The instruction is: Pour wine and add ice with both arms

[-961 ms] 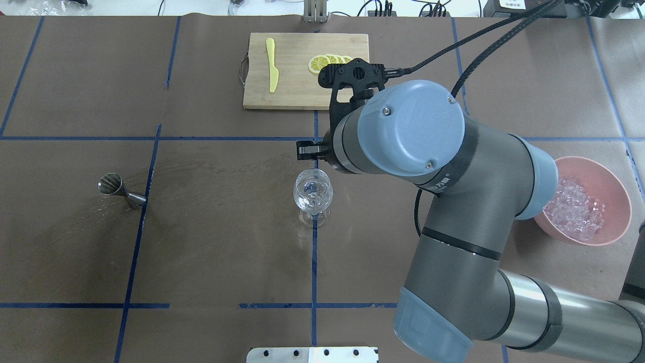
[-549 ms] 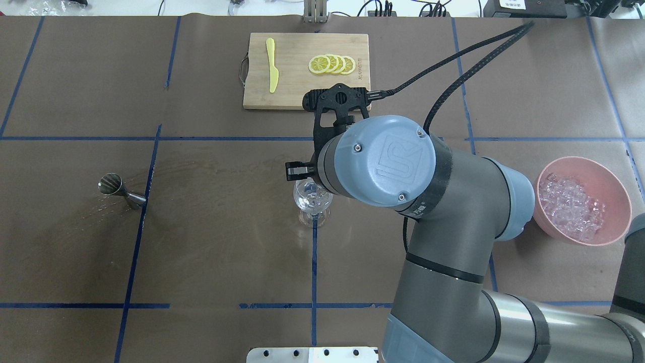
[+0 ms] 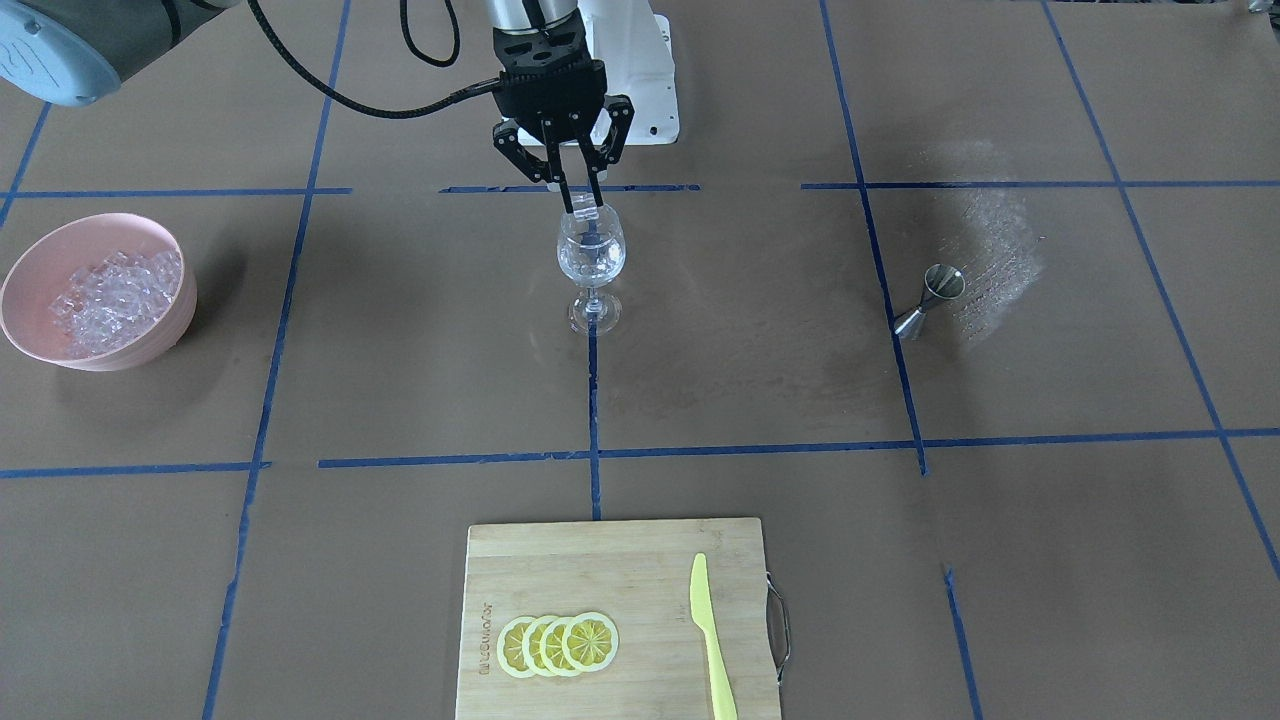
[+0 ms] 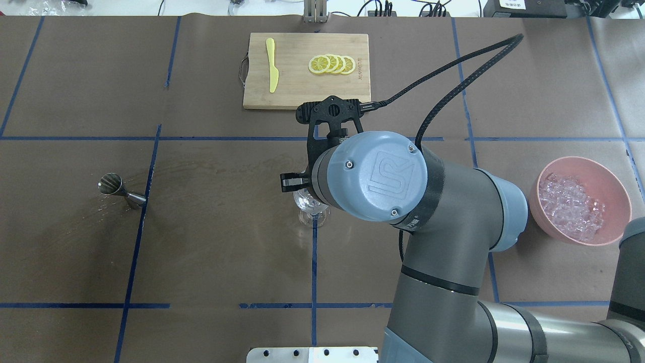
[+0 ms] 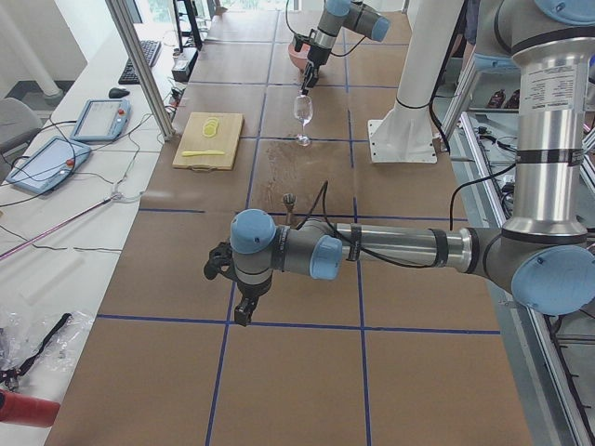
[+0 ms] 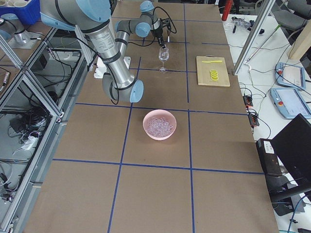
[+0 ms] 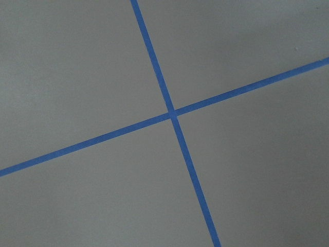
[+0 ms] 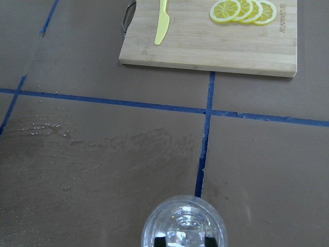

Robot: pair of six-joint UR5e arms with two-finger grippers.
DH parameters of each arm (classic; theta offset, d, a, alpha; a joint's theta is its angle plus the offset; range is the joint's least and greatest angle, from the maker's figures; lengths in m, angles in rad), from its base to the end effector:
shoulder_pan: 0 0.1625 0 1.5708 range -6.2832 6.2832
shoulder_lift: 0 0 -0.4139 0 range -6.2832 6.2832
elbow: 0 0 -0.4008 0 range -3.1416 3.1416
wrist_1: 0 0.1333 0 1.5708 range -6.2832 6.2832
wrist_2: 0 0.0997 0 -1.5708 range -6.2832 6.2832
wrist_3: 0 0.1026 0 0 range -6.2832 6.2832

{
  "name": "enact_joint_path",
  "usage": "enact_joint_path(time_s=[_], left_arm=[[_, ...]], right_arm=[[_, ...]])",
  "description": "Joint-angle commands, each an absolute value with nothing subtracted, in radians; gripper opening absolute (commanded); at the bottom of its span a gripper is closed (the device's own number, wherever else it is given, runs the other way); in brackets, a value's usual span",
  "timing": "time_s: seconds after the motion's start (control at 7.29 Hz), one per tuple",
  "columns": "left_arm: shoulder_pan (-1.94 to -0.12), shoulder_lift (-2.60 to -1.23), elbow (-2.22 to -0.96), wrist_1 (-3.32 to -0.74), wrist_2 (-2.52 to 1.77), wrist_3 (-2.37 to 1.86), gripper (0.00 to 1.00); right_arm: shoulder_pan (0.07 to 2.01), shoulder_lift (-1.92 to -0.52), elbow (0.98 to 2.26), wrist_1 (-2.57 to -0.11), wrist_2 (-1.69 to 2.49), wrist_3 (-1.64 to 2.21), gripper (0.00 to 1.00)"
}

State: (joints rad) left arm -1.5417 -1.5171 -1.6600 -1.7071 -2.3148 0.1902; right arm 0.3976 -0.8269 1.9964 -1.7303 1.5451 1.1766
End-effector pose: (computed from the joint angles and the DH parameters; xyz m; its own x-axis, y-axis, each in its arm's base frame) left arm -0.0495 -0.4911 0.6189 0.7135 0.3209 -0.6229 -0.1666 0.9412 0.2940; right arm -0.4791 -0.3486 0.0682 0.6091 -0.1606 0.7766 -0.1876 0.9223 0.3379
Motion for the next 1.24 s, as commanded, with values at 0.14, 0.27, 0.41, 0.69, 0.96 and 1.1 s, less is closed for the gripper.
enact_joint_path(time_s=[0.14,0.27,0.41,0.69,0.96,1.1], left_arm=[[-1.542,-1.516,-1.657,-1.707,-2.315,0.190,1.00],[-1.542,-1.516,-1.657,-1.707,-2.315,0.190,1.00],[-1.542,-1.516,-1.660,-1.707,-2.315,0.190,1.00],[-1.542,-1.516,-1.660,-1.707,-2.315,0.190,1.00],[-1.542,-1.514,-1.660,-1.706,-2.315,0.190,1.00],[-1.542,-1.516,-1.657,-1.703,-2.315,0.190,1.00]], right_arm=[[0.394,-0.827,1.996,-1.730,1.545,1.177,0.54],[0.393,-0.827,1.997,-1.730,1.545,1.177,0.97],[0.391,-0.827,1.996,-1.730,1.546,1.178,0.99],[0.393,-0.828,2.000,-1.733,1.557,1.178,1.00],[0.464,-0.831,2.017,-1.814,1.601,1.158,1.00],[0.559,-0.847,2.019,-1.825,1.708,1.105,1.00]])
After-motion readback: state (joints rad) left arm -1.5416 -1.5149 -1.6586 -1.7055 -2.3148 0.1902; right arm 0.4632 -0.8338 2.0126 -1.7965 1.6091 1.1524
